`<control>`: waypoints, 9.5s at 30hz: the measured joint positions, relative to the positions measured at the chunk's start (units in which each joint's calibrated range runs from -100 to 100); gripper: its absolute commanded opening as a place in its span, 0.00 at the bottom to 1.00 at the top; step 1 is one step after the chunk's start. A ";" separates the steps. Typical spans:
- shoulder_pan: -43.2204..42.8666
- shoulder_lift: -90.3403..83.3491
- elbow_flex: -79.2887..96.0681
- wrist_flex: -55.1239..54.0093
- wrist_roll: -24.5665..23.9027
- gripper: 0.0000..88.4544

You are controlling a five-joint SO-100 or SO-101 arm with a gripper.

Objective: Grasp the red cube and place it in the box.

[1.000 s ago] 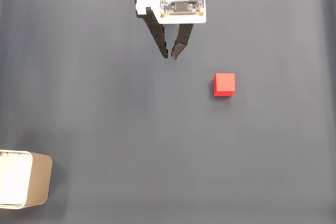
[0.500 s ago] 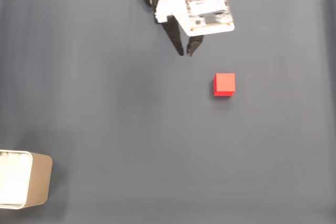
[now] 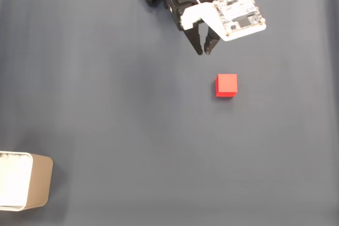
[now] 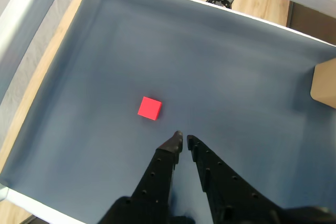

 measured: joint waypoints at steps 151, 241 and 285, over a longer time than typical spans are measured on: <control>-7.86 20.84 31.28 -47.97 4.54 0.45; -11.20 27.18 26.04 -48.29 4.54 0.09; 7.12 23.88 6.33 -33.57 2.98 0.08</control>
